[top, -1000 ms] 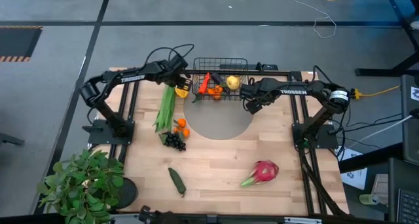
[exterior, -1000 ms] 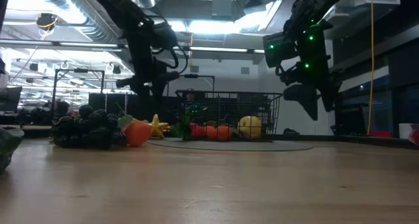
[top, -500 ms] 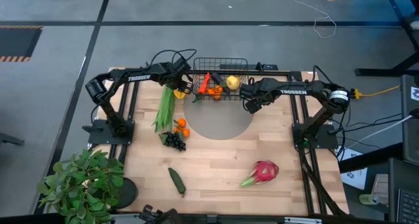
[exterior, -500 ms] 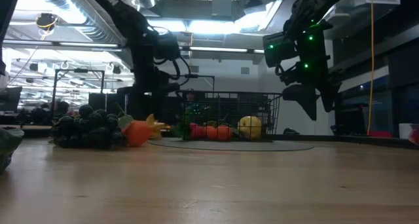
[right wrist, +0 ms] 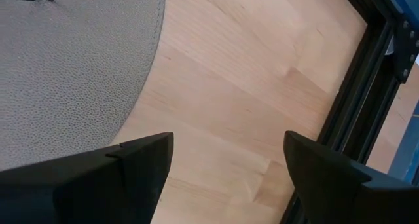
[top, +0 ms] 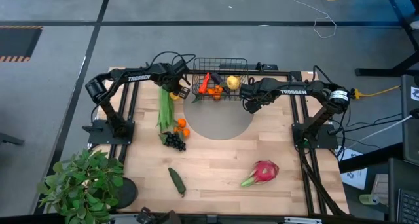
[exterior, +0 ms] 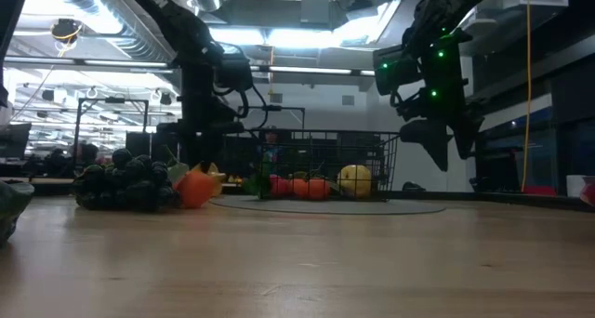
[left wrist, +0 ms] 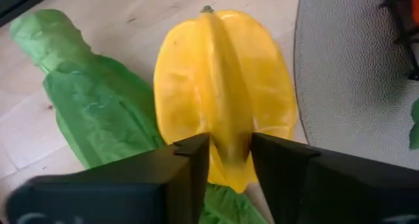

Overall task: Build produce basket
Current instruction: Put the yellow starfruit into the black wire basket

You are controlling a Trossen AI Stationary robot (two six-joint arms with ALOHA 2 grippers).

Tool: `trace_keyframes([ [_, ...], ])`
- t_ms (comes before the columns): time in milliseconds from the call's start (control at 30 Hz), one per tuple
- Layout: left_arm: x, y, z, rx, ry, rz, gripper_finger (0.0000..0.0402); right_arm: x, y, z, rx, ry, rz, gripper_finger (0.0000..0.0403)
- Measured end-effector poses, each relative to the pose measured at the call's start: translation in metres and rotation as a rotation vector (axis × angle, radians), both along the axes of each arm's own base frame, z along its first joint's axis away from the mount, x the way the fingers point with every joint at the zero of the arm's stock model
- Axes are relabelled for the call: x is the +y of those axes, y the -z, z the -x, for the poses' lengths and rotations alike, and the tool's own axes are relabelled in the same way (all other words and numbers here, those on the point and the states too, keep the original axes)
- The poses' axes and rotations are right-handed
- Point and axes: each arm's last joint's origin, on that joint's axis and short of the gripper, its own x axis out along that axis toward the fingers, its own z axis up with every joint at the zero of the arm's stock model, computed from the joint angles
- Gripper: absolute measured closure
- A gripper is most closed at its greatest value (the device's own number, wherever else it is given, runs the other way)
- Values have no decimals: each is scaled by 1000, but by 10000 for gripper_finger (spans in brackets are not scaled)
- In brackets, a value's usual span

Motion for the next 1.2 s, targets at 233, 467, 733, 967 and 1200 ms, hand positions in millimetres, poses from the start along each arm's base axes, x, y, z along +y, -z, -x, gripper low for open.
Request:
trace_keyframes([
  [233,0,0,0,10,40,-5,388,0,0,0,6,-22,-4,124],
  [467,-8,-9,-2,1,90,-30,397,0,0,-1,7,-41,-6,124],
  [733,-30,-60,7,-118,117,-180,399,-1,0,-2,-8,-44,0,124],
  [967,-47,-115,11,-347,136,-463,400,-1,0,-3,-9,-44,0,124],
  [1200,-52,-138,-23,-723,362,-560,400,-1,0,-3,-10,-44,0,124],
])
